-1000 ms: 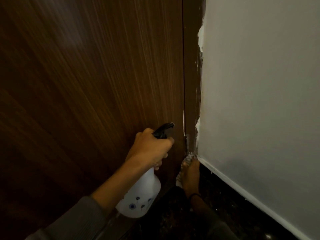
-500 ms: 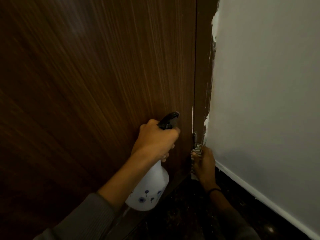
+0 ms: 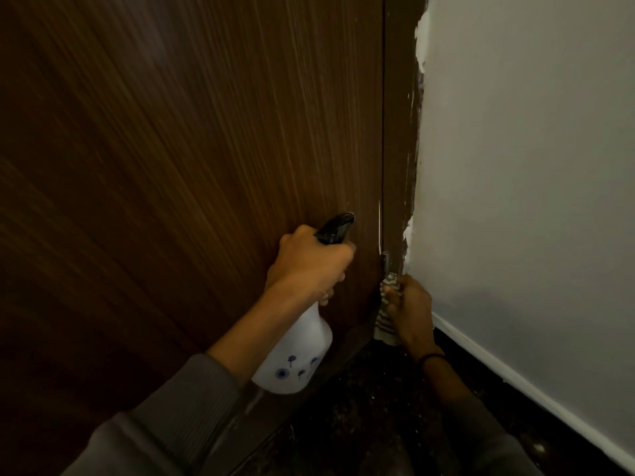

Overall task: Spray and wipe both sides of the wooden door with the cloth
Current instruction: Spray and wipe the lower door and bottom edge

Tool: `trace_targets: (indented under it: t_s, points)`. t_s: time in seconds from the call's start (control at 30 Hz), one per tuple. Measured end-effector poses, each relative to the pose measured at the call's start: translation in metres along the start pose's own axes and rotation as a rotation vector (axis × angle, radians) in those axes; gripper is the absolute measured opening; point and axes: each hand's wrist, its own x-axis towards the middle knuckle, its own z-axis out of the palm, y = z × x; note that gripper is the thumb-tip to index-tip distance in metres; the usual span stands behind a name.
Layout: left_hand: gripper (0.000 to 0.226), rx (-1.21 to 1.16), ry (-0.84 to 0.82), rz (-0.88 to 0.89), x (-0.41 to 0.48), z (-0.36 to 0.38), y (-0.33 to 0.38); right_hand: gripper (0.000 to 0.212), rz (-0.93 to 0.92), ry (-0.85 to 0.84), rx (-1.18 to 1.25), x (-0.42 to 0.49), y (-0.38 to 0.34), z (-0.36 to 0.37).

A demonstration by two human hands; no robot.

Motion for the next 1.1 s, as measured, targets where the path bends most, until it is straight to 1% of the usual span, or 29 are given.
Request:
trace_targets:
  t_s: [0.07, 0.17, 0.33, 0.4, 0.43, 0.5, 0.53, 0.6, 0.7, 0.77, 0.83, 0.87, 0.93, 1.0, 1.03, 1.1]
  points:
    - [0.025, 0.016, 0.002, 0.007, 0.002, 0.000, -0.003, 0.021, -0.027, 0.012, 0.001, 0.003, 0.001, -0.002]
    - [0.027, 0.025, -0.006, 0.017, 0.006, 0.002, -0.005, 0.017, -0.040, -0.011, -0.045, 0.007, 0.006, -0.005]
    - [0.028, 0.040, 0.007, 0.022, 0.009, 0.002, -0.005, 0.013, -0.042, -0.138, -0.061, 0.013, 0.014, -0.016]
    - [0.027, 0.039, 0.007, 0.017, 0.008, 0.002, -0.004, 0.014, -0.040, -0.167, -0.108, 0.013, 0.018, -0.020]
    - [0.027, 0.038, 0.009, 0.017, 0.007, 0.002, -0.004, 0.016, -0.034, -0.155, -0.130, 0.013, 0.016, -0.022]
    - [0.026, 0.039, 0.018, 0.018, 0.007, 0.002, -0.003, 0.014, -0.064, -0.040, -0.139, 0.011, 0.006, -0.021]
    - [0.025, 0.039, 0.017, 0.019, 0.006, 0.001, -0.003, 0.013, -0.079, 0.025, -0.112, 0.008, -0.001, -0.020]
    - [0.024, 0.036, 0.008, 0.013, 0.005, 0.001, -0.004, 0.012, -0.083, 0.098, -0.051, -0.001, -0.011, -0.013]
    - [0.025, 0.048, -0.007, 0.016, 0.006, 0.001, -0.006, 0.012, 0.010, 0.132, 0.029, -0.004, -0.003, -0.004]
    - [0.027, 0.069, -0.005, 0.027, 0.007, -0.001, -0.009, 0.008, 0.134, 0.073, 0.019, -0.003, 0.013, -0.001]
    - [0.027, 0.083, -0.005, 0.024, 0.007, -0.001, -0.010, 0.014, 0.257, -0.003, -0.037, -0.009, 0.030, 0.000]
    - [0.026, 0.087, -0.006, 0.024, 0.007, -0.001, -0.011, 0.017, 0.298, -0.031, -0.064, -0.014, 0.036, 0.002]
    - [0.026, 0.095, -0.005, 0.022, 0.007, -0.001, -0.011, 0.016, 0.314, -0.047, -0.080, -0.025, 0.041, 0.007]
    - [0.025, 0.091, -0.001, 0.022, 0.009, 0.001, -0.009, 0.011, 0.264, 0.045, -0.020, -0.025, 0.032, 0.007]
    - [0.023, 0.085, 0.001, 0.021, 0.009, 0.001, -0.008, 0.009, 0.210, 0.125, 0.033, -0.022, 0.023, 0.005]
    - [0.021, 0.063, 0.003, 0.012, 0.009, 0.002, -0.005, 0.013, 0.076, 0.297, 0.123, -0.014, 0.000, -0.002]
